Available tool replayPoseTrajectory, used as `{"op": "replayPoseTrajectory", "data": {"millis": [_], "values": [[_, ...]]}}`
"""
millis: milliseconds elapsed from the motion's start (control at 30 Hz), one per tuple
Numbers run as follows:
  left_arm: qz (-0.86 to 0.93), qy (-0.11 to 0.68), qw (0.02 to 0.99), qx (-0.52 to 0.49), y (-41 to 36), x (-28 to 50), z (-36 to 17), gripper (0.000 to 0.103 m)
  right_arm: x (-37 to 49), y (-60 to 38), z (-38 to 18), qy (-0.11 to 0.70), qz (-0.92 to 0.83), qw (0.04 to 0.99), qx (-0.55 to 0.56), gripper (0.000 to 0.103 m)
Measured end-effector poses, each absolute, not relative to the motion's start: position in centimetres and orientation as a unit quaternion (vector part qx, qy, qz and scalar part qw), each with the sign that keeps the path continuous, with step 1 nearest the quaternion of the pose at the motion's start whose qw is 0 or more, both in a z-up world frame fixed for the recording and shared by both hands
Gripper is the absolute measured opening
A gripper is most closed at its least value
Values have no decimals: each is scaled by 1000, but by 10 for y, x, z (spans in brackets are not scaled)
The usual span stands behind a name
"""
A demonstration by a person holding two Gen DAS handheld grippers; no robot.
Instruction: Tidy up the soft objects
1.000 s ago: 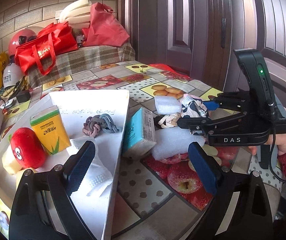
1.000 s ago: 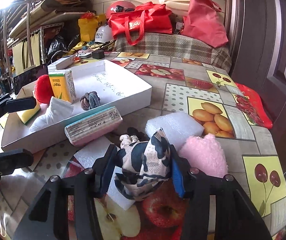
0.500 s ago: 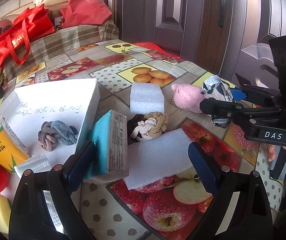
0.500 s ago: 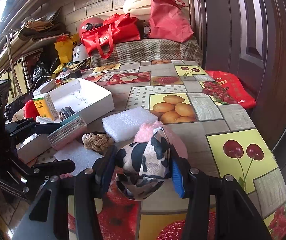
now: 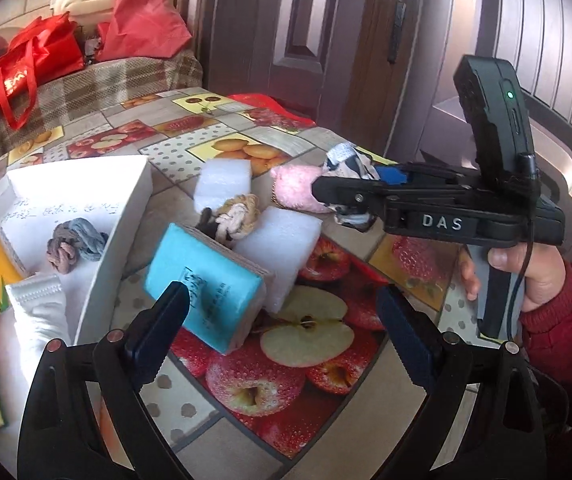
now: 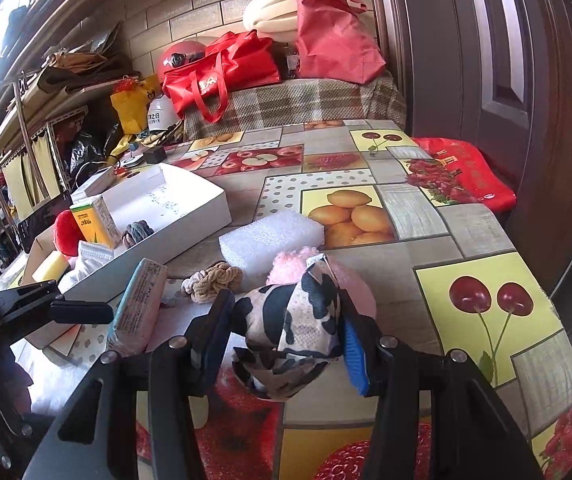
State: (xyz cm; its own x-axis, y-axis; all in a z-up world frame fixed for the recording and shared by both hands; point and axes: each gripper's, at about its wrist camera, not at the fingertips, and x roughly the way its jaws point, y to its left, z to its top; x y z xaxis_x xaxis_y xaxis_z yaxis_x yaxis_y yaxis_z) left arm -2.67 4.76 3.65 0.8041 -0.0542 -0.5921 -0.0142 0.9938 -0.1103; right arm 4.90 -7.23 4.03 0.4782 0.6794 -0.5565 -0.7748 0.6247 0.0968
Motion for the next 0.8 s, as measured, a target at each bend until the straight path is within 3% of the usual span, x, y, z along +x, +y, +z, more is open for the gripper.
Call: {"op": "replayPoseTrajectory", "data": {"millis": [100, 567, 633, 700, 800], "values": [[30, 297, 953, -54, 63, -24, 41, 95, 50, -73, 40, 286, 427, 854, -81, 50], [36, 371, 925, -66, 73, 13, 18, 95, 53, -73, 39, 294, 438, 847, -71, 50], [36, 376, 924, -55, 69, 14, 17, 84, 53, -73, 39, 293, 439, 846, -72, 50], [36, 371, 927, -52, 69, 12, 18, 63, 52, -73, 40, 290, 440, 847, -73, 50], [32, 362, 930, -54, 69, 7, 19, 56, 49, -74, 41, 282, 439, 850, -74, 50]]}}
